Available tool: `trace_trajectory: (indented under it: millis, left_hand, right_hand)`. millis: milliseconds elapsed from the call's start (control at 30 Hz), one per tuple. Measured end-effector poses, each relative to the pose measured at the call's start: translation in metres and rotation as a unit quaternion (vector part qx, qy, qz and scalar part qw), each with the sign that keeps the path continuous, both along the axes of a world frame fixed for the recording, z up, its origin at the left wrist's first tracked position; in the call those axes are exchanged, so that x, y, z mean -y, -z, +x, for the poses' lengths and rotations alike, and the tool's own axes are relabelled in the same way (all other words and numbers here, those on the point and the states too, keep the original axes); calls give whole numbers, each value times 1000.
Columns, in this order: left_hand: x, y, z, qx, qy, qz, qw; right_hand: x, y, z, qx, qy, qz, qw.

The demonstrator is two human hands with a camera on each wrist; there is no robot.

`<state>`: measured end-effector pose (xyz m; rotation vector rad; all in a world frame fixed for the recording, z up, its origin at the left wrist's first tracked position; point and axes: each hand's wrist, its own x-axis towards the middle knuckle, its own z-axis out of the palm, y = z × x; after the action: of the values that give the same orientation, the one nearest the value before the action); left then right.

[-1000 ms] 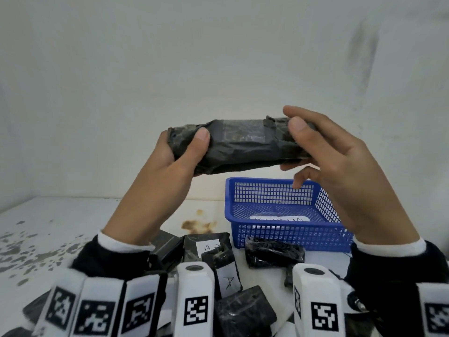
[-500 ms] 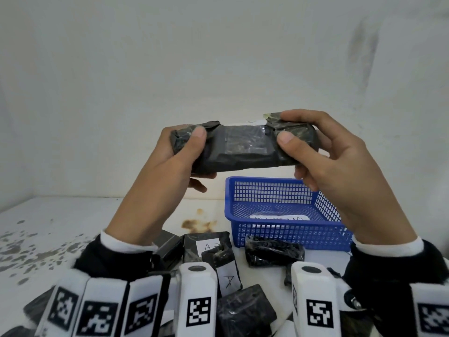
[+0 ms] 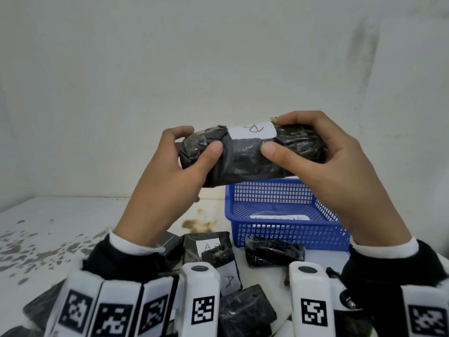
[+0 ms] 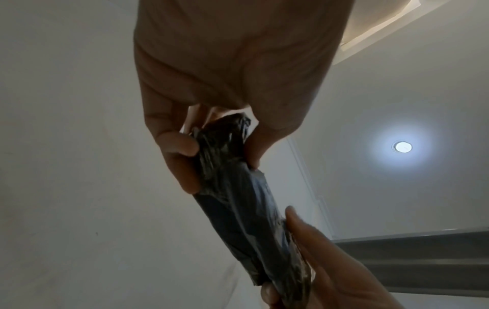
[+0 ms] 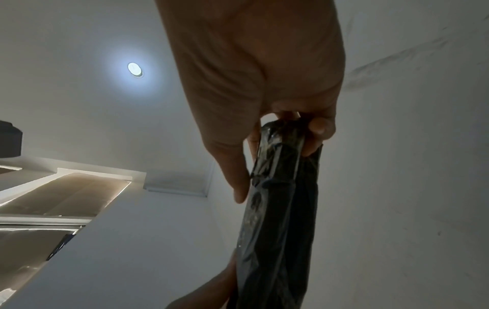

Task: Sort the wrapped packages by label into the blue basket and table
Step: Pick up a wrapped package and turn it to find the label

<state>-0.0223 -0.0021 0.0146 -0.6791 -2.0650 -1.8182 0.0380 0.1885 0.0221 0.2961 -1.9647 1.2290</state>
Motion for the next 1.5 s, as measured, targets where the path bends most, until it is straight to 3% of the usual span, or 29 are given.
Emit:
trace_trajectory:
  millis: [367,533,733,1067,1500]
  left_hand:
    - [-3,0,4,-26,-37,2,999]
    - [1,2,-4,-29,-11,47,998]
    - [3,-3,-3,30,35,69,997]
    - [5,-1,-8,21,16,91,996]
    - [-4,0,-2,-6,1,57,998]
  right_hand:
    - [5,-1,0,-22,7,28,999]
    - [4,0,-5,-6,-51,-48,998]
    - [1,1,-7,5,-13,-23,1000]
    - [3,-1,-1,19,-18,-46,999]
    - [4,1,-5,-1,78,10,997]
